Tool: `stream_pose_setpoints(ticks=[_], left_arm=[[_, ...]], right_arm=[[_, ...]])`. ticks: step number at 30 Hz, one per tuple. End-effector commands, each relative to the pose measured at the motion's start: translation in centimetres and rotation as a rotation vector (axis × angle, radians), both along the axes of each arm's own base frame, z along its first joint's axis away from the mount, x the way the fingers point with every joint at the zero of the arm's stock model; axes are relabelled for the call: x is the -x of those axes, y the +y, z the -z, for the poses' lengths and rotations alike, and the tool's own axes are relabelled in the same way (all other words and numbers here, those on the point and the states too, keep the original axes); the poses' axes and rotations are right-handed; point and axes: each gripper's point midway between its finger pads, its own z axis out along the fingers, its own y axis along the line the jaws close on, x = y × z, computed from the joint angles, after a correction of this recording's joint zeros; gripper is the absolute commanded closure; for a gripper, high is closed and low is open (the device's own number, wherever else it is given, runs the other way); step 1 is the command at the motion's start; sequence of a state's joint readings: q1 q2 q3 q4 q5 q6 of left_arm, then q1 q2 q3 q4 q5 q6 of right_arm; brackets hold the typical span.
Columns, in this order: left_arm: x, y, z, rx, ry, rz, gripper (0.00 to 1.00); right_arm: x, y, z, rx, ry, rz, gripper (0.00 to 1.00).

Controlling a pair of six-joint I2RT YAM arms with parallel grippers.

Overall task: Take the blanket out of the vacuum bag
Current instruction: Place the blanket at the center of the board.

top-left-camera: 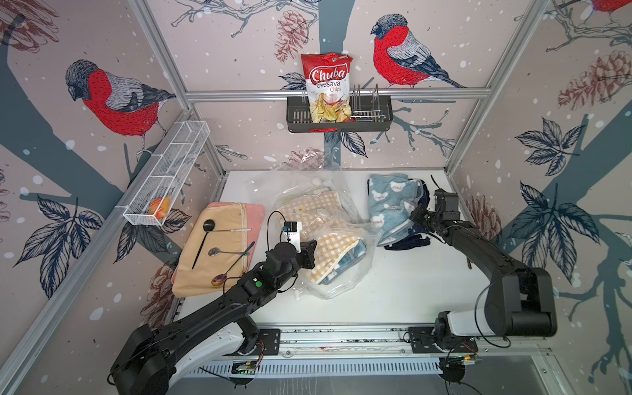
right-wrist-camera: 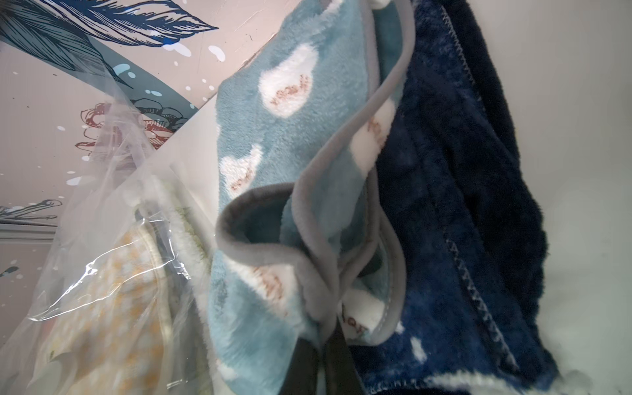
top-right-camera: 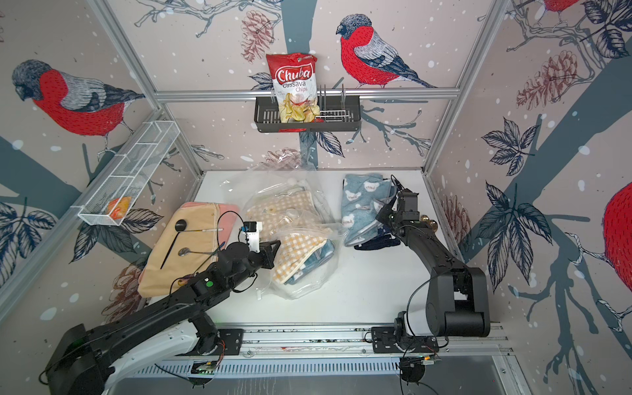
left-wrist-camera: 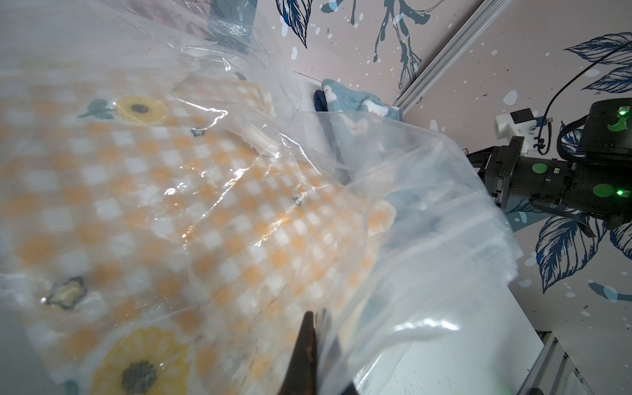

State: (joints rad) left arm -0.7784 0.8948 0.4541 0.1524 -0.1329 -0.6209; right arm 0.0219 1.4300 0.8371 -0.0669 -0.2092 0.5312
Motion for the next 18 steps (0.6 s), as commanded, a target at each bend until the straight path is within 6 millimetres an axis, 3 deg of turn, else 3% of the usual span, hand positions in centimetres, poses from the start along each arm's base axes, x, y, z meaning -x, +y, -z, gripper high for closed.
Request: stream_pose_setpoints(ticks=[1,5,11,12,14,16,18], left_arm=[[-0.2,0.0,-0.7,0.017,-0.025,-0.005,1.00],[-0.1,0.1,-0.5,0.014,-0.024,-0.008,1.00],[-0.2,-0.2,-0.4,0.014,-0.022,-0.001,1.00],[-0.2,-0.1,-0.4,0.014,-0.021,-0.001,1.00],[-0.2,-0.1,-0.3,0.012,-0.020,-0.003,1.00],[-0.1,0.1,-0.4,0.009,-0.024,-0.005,1.00],[-0.1,0.3,-0.7,0.007,-0.030,-0.013,1.00]], right_arm=[[0.6,-0.8,2.1,-0.001,0.045,0.043,0.57],[1.6,-1.5,4.5,0.015,0.092,0.064,0.48],[1.3,-0.8,6.6,0.002,0.137,0.039,0.40],[1.1,-0.6,6.8,-0.005,0.143,0.032,0.44],[0.8,-0.2,7.0,-0.021,0.143,0.014,0.63],[0.5,0.1,6.0,-0.042,0.109,0.010,0.86],[0.4,0.0,4.1,-0.033,0.063,0.025,0.97]])
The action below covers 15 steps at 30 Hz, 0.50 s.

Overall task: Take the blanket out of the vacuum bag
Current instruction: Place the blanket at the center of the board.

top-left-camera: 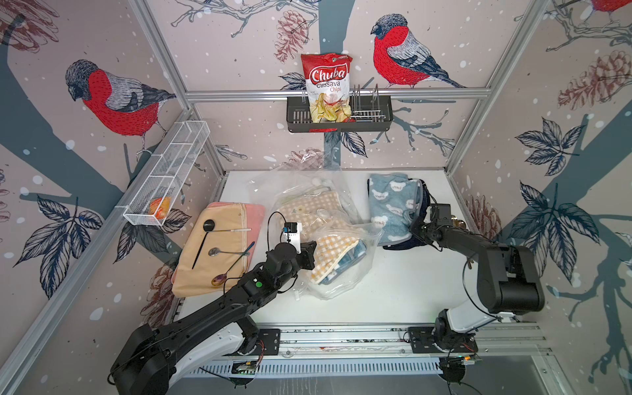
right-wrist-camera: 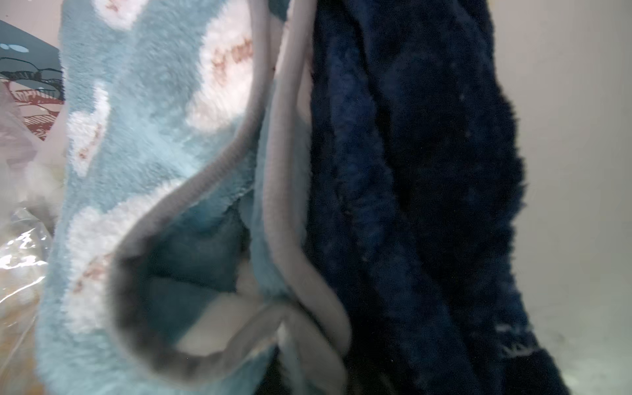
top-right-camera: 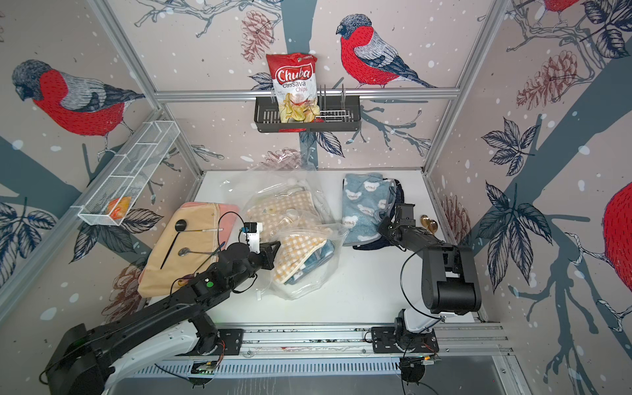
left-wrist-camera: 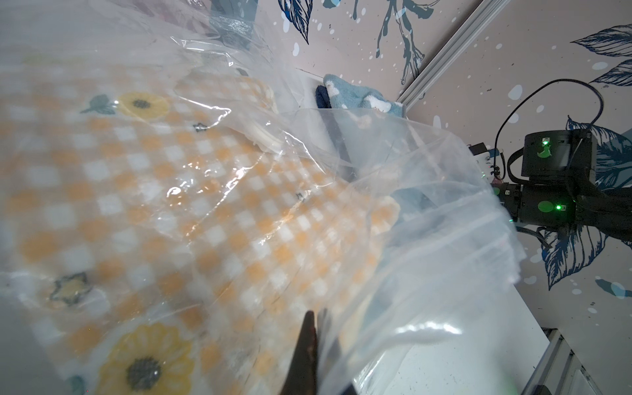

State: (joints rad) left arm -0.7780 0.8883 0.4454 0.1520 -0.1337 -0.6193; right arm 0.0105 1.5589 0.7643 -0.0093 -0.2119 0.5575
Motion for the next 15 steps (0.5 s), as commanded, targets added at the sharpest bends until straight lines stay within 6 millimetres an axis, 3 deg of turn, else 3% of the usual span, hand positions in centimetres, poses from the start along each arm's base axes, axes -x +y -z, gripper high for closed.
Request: stream_pose_setpoints(ticks=[1,6,13,15], left_arm=[[-0.2,0.3,-1.0,0.011,-0.035,-0.015,1.00],[-0.2,0.4,-1.2,0.013,-0.042,-0.019,1.00],[0.0,0.2,-0.9,0.020,-0.038,-0.004,1.00],[0.1,0.2,-0.7,0.017,-0.033,-0.001,1.00]], right_arm=[[-1.0,0.5,-3.5,-0.006,-0.107,0.001,1.00],[-0.6,0.0,-7.2,0.060,-0.160,0.032,1.00],[0.5,-1.2,-7.1,0.101,-0.136,0.073,0.99],[1.0,-1.4,-6.5,0.095,-0.121,0.080,0.82]])
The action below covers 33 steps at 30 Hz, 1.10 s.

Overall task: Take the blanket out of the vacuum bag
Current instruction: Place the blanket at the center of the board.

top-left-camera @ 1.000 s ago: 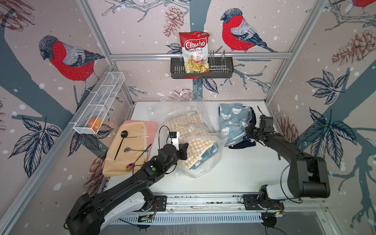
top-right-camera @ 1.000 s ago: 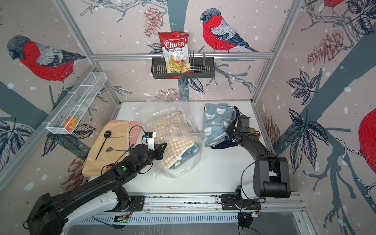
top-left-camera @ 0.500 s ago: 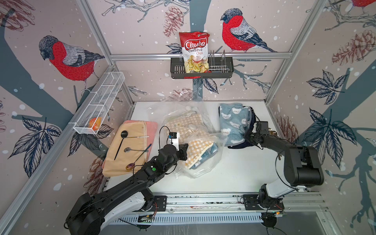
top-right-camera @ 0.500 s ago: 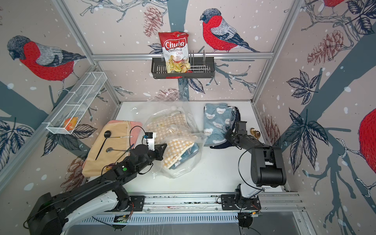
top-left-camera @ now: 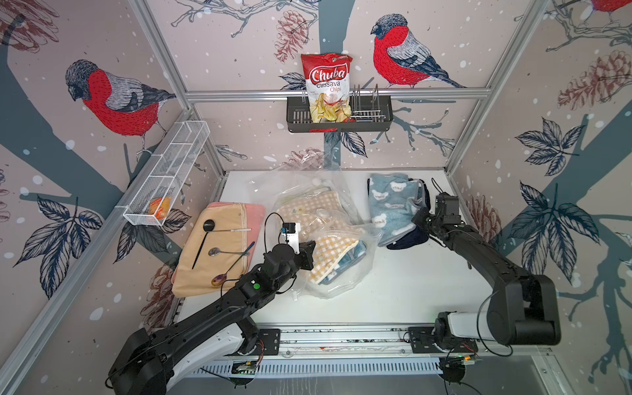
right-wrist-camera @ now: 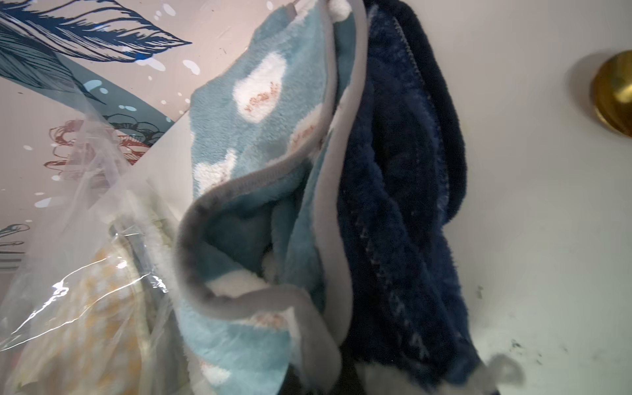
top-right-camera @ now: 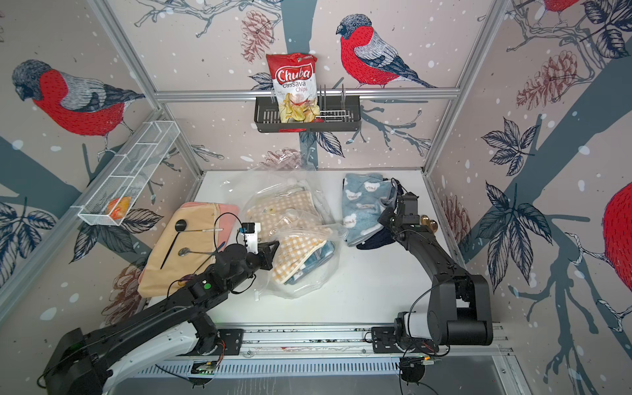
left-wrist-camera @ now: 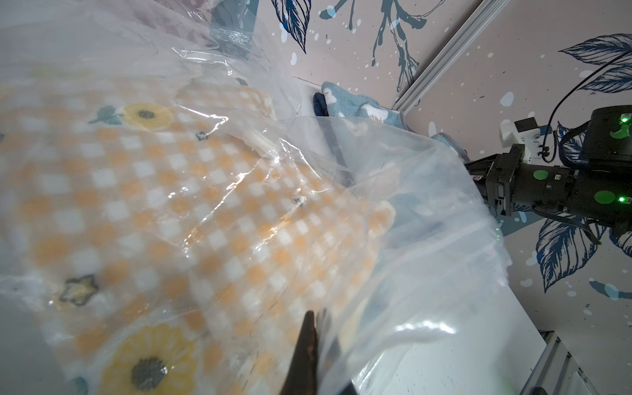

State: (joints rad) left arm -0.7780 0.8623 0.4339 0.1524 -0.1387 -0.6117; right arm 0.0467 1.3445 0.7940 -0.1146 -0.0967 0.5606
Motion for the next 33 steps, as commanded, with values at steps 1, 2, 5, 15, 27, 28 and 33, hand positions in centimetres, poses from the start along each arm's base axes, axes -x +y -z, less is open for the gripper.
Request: stream_pose_setpoints(ticks=[1,2,5,15,27,28,33], left_arm=[[-0.1,-0.1,-0.5,0.014,-0.018,0.003,1.00],[-0.1,-0.2,-0.4,0.012,-0.017,0.006,1.00],[0.0,-0.1,-0.5,0.015,-0.018,0.006,1.00],[0.4,0.3,-0.8,0.025,-0.017,0.002,1.00],[1.0,-0.5,0.2,0.013,0.031,0.055,1.00],[1.1,-0.5,0.5,0.011,0.037,0.060,1.00],[1.6,-0.8,1.6,0.010,0.069,0.086,0.95]], right_arm=[[0.7,-1.0,0.9,0.011,0.034,0.044,0.81],[1.1,-1.1,1.5,0.007,0.044,0.054,0.74],[2.0,-1.6,4.0,-0.014,0.082,0.081,0.47],[4.6,-3.0,8.1,-0.074,0.179,0.115,0.42],[10.1,6.9,-3.6,-0.210,-0.137,-0.171,0.45],[10.8,8.2,-4.3,-0.235,-0.162,-0.201,0.46],[13.9,14.6,-6.6,-0.278,-0.221,-0.351,0.49]])
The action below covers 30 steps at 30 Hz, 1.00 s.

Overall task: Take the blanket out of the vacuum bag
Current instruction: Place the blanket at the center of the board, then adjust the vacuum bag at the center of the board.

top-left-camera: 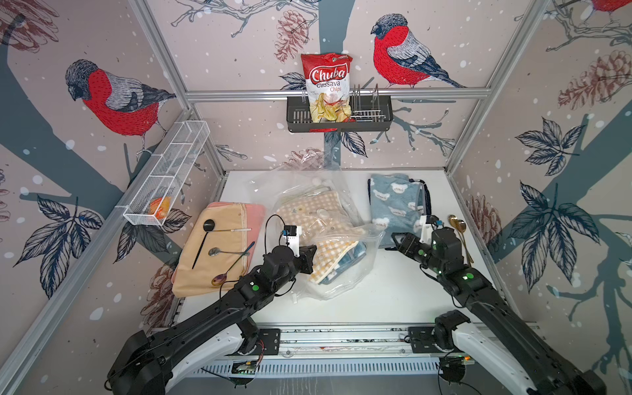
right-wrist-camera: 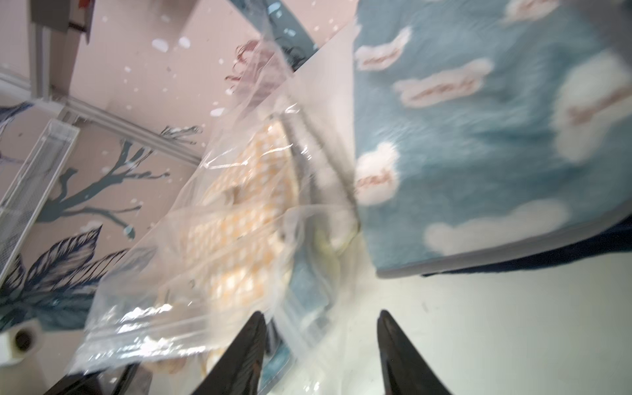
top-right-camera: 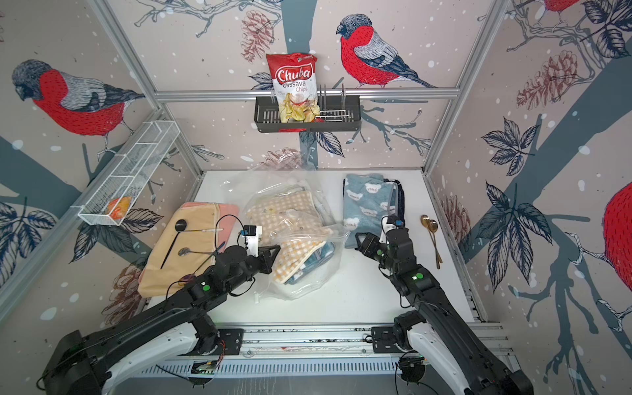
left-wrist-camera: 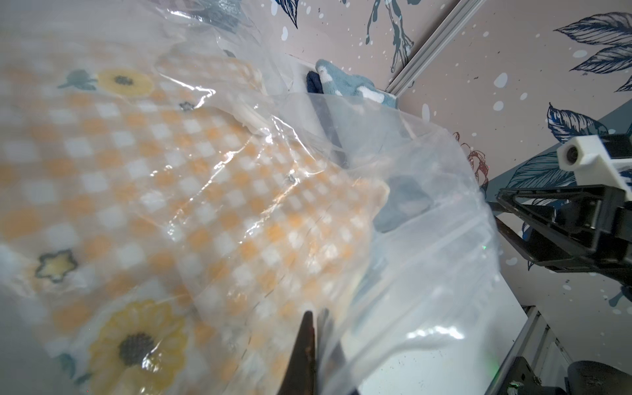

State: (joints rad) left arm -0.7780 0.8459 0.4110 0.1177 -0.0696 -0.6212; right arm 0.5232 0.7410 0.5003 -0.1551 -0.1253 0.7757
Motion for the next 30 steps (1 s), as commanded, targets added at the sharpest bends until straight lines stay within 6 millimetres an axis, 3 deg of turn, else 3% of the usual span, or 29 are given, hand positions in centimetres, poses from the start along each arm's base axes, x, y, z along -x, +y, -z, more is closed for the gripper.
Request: stream_pose_setpoints(ticks=[1,5,8,11,20,30], left_arm=[[0.4,-0.5,0.4,0.008,0.025,0.031,0.94],[0.9,-0.7,1.3,-0.012,0.055,0.059,0.89],[1.2,-0.7,2.1,-0.027,0.077,0.069,0.87],[1.4,-0.6,2.3,-0.029,0.086,0.070,0.86],[1.7,-0.5,2.1,-0.021,0.088,0.078,1.00],[2.0,-1.2,0.8,0.007,0.077,0.110,1.00]], right_arm=[[1.2,3.0,-2.0,-0.030,-0.054,-0.017,0.50],[4.7,8.7,-3.2,-0.076,-0.116,-0.184,0.63],[6.5,11.1,-2.1,-0.069,-0.125,-0.216,0.81],[7.5,12.6,-0.3,-0.083,-0.105,-0.227,0.89],[7.0,15.0,3.3,-0.045,-0.040,-0.235,0.91],[6.7,15.5,5.8,0.002,0.021,-0.243,0.86]])
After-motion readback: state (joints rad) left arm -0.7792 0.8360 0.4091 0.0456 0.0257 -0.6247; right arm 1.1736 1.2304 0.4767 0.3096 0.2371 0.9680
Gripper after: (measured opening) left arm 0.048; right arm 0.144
